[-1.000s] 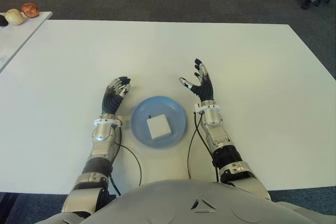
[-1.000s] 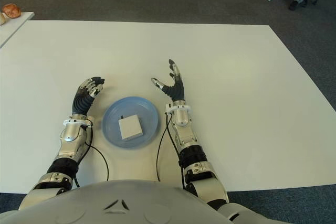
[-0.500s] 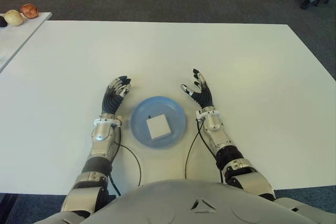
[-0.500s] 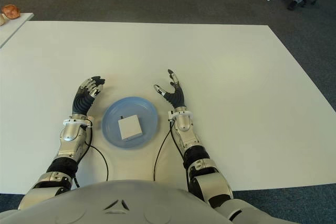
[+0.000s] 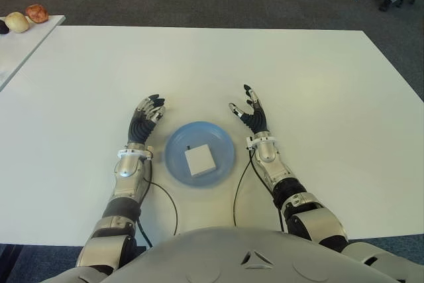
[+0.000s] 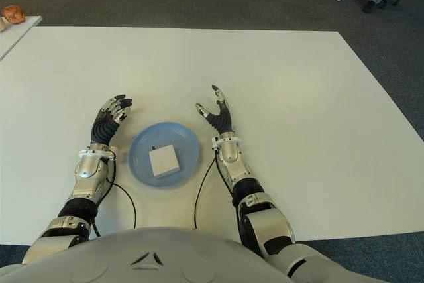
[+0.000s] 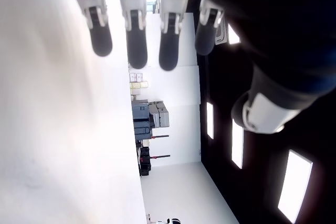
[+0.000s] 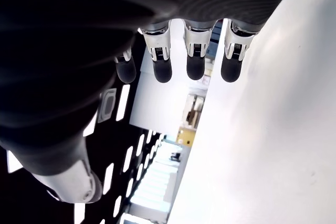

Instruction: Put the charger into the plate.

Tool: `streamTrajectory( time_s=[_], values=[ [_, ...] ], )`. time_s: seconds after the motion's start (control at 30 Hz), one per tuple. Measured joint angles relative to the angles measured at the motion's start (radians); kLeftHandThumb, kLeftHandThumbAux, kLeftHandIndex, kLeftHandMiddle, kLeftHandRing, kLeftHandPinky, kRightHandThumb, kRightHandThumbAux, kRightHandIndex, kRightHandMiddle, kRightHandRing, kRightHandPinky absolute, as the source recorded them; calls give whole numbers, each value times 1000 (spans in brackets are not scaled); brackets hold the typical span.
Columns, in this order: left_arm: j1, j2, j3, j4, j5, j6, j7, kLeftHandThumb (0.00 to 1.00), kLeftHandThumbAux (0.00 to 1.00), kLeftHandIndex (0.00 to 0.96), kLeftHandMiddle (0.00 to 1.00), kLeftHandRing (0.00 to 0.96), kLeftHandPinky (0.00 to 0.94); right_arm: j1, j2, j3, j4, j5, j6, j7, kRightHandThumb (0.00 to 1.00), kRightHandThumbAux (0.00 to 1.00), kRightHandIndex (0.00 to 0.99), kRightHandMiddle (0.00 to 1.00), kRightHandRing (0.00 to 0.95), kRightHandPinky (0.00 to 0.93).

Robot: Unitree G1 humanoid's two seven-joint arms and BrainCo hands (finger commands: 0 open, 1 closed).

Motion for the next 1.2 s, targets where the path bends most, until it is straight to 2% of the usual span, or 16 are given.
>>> streamTrajectory(
  time_s=[0.27,0.57,1.2],
  values=[
    [0,0,10,-3,-22,10,-34,0,630,46,80,75,75,0,10,-29,18,53,-27,63,0,777,74,82,52,62],
    [5,-2,12,-18,-39,31,-47,0,655,7,18,10,17,2,19,-53,25,83,-40,100,0,763,82,89,57,57],
    [21,-2,10,-46,-20,52,-28,0,637,0,0,0,0,2,32,-67,28,93,-44,106,0,745,65,57,30,48]
  ],
)
